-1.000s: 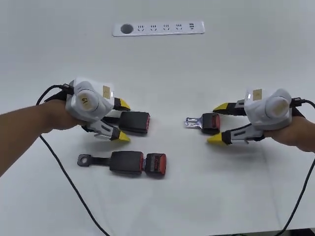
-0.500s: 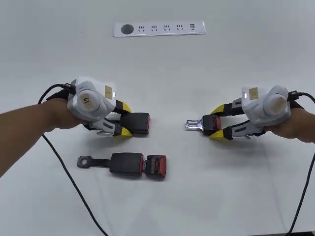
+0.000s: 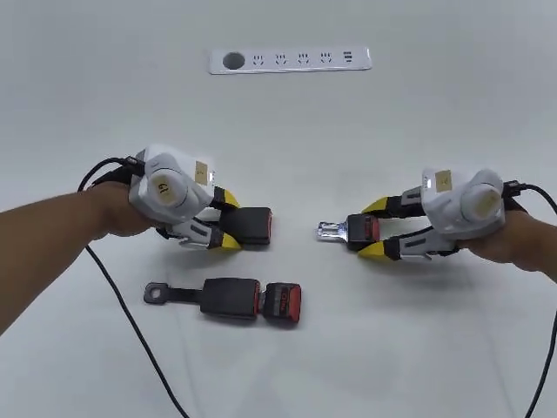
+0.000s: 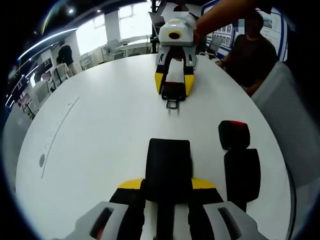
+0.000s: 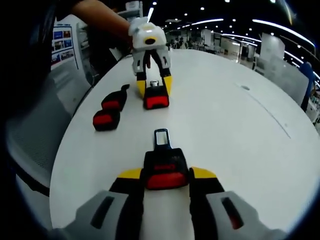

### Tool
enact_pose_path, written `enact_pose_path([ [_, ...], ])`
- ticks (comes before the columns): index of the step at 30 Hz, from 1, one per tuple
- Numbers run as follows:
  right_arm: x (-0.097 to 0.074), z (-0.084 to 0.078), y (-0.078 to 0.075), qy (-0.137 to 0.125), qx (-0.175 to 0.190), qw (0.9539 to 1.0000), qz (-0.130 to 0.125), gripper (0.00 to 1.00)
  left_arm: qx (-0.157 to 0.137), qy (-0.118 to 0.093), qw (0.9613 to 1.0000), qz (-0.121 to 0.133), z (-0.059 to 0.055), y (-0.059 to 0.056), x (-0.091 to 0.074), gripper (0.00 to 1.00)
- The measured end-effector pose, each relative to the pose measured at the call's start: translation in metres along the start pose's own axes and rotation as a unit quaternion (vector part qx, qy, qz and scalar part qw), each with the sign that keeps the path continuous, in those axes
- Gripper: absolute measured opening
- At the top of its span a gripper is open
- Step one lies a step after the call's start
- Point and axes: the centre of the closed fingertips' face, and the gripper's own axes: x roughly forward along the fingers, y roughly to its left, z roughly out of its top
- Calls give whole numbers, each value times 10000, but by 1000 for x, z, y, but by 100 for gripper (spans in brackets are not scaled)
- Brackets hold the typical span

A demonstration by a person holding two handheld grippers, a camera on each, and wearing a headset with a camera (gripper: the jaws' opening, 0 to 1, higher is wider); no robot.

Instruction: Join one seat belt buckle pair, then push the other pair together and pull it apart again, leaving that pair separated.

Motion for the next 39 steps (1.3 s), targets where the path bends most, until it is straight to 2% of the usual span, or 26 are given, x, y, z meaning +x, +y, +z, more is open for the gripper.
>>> enact_pose_path([
  [8, 1, 2, 1, -46, -2, 10000, 16, 36, -5, 11, 10000, -9, -1, 2, 0, 34],
  [19, 13, 12, 1, -143, 53, 9999, 66, 36, -31, 51, 10000, -13, -2, 3, 1, 34],
  [31, 36, 36, -2, -198, 86, 9997, 127, 36, -53, 61, 10000, -18, -2, 3, 2, 34],
  [39, 49, 44, -6, -187, 17, 9997, 130, 36, -74, 77, 9999, -13, -1, 2, 2, 34],
])
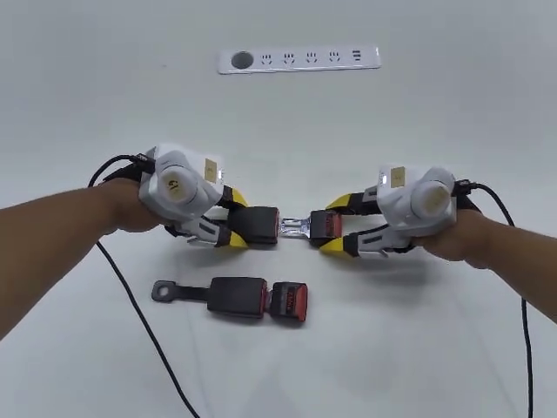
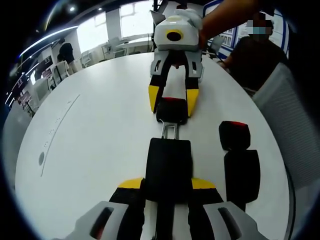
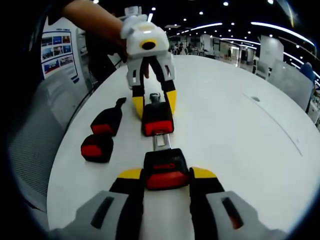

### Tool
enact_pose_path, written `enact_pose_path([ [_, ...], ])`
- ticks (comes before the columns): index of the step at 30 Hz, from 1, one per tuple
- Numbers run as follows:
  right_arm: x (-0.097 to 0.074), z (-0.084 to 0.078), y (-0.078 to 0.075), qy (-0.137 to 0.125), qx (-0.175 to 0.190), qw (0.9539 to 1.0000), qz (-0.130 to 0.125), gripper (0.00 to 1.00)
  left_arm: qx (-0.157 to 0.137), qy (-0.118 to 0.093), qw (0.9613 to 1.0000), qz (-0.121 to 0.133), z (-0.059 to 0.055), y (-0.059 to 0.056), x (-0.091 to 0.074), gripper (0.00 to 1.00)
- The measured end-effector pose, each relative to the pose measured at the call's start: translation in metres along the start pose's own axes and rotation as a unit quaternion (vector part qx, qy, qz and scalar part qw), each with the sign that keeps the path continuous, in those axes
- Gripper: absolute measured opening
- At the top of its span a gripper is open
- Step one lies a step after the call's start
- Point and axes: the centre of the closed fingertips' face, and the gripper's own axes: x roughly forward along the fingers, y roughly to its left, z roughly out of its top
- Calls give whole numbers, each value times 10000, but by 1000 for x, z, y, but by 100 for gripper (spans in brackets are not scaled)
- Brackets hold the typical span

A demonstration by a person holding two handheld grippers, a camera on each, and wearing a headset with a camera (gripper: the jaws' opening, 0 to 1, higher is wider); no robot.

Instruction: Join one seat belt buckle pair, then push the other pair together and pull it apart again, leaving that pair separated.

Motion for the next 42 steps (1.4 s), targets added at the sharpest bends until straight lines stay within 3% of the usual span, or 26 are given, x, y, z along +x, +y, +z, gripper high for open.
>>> enact_pose_path([
  [8, 5, -1, -2, 131, -60, 9999, 44, 36, 6, -5, 10000, -2, 0, 0, 0, 34],
  [13, 18, 9, 1, 149, -117, 9998, 91, 36, 65, 19, 10000, -46, 1, 0, 1, 34],
  [19, 17, 9, 3, 215, -110, 9996, 171, 35, 66, 41, 10000, -45, 2, 0, 0, 34],
  [27, 21, 12, 4, 287, -111, 9994, 124, 35, 45, 85, 9999, -35, 0, 1, 0, 33],
  [31, 32, 21, 5, 255, -74, 9996, 52, 35, 36, 117, 9999, -33, 1, 0, 0, 33],
  [42, 34, 21, 4, 455, 2, 9990, -31, 34, 25, 154, 9999, -34, 1, -1, 0, 33],
])
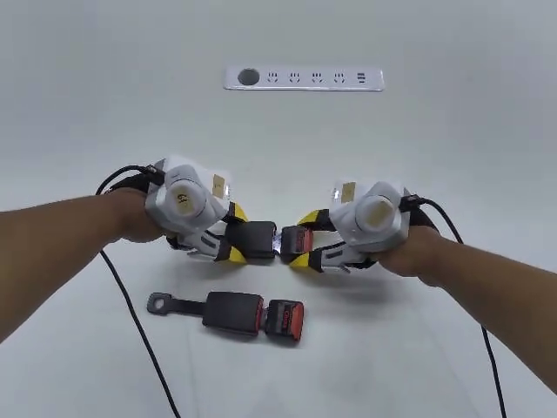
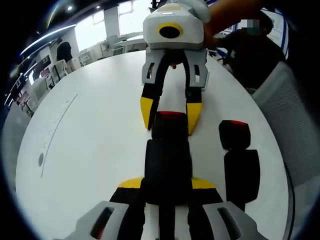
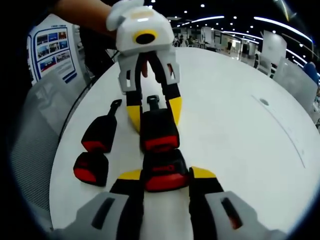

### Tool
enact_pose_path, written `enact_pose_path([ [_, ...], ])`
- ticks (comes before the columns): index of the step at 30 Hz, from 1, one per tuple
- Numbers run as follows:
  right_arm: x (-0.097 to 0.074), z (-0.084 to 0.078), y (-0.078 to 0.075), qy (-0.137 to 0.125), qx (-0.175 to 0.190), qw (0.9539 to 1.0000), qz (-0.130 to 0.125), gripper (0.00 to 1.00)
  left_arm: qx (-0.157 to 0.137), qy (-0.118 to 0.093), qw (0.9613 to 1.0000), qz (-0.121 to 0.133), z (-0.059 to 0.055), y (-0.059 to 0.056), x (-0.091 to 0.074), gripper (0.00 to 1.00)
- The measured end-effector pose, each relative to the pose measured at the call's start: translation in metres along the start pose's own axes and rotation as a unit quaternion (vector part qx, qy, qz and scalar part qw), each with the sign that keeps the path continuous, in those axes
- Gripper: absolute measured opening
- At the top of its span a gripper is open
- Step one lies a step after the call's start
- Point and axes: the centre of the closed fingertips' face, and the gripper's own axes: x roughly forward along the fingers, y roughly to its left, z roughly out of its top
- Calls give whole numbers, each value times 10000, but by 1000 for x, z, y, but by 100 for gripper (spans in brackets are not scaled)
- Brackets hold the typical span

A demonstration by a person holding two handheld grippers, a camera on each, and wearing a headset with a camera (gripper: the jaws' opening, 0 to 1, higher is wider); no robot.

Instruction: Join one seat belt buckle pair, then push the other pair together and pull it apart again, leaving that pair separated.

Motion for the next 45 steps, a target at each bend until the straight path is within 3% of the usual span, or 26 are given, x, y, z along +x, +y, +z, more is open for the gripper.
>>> enact_pose_path([
  [16, 1, -1, 1, 221, -140, 9997, -34, 35, -25, 44, 10000, 3, -3, 2, 3, 33],
  [45, 2, -1, 0, 311, -149, 9994, -56, 35, -5, 99, 9999, -19, -3, 2, 5, 33],
])
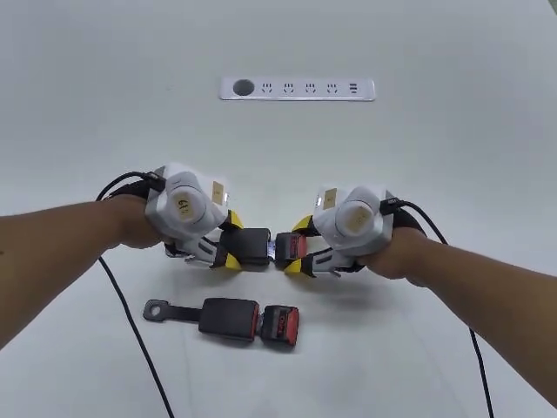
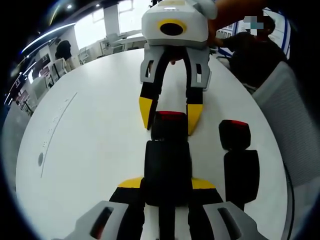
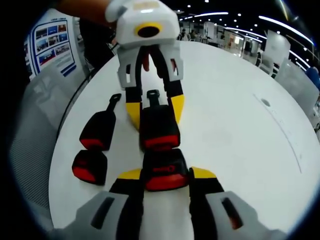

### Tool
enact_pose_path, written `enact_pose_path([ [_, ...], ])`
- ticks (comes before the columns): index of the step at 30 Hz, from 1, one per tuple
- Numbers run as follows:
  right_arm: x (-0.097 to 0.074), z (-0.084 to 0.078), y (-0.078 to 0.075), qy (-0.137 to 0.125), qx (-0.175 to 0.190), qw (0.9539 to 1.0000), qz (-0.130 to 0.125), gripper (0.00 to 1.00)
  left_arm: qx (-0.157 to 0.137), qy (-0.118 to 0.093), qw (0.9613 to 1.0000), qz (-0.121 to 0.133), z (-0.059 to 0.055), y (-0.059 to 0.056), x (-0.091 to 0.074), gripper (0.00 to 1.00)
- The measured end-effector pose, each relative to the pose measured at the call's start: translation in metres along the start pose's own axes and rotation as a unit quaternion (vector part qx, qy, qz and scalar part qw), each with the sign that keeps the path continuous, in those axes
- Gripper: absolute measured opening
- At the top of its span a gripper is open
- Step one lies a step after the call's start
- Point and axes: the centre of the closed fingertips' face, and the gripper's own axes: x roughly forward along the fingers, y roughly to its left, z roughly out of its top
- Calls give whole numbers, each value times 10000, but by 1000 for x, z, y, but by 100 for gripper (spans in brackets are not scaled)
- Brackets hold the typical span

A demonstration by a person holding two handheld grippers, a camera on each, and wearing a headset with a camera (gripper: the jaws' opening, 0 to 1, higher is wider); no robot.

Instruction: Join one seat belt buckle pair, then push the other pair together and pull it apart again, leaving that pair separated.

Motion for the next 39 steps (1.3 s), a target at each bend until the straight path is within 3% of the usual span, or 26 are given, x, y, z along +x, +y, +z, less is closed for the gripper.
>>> enact_pose_path([
  [30, -1, -1, -1, -10, -12, 10000, 11, 35, 27, 6, 10000, -16, 0, 0, 0, 33],
  [39, -10, -12, -3, 3, -61, 10000, 58, 35, 23, -43, 10000, -13, 1, 0, 0, 34],
])
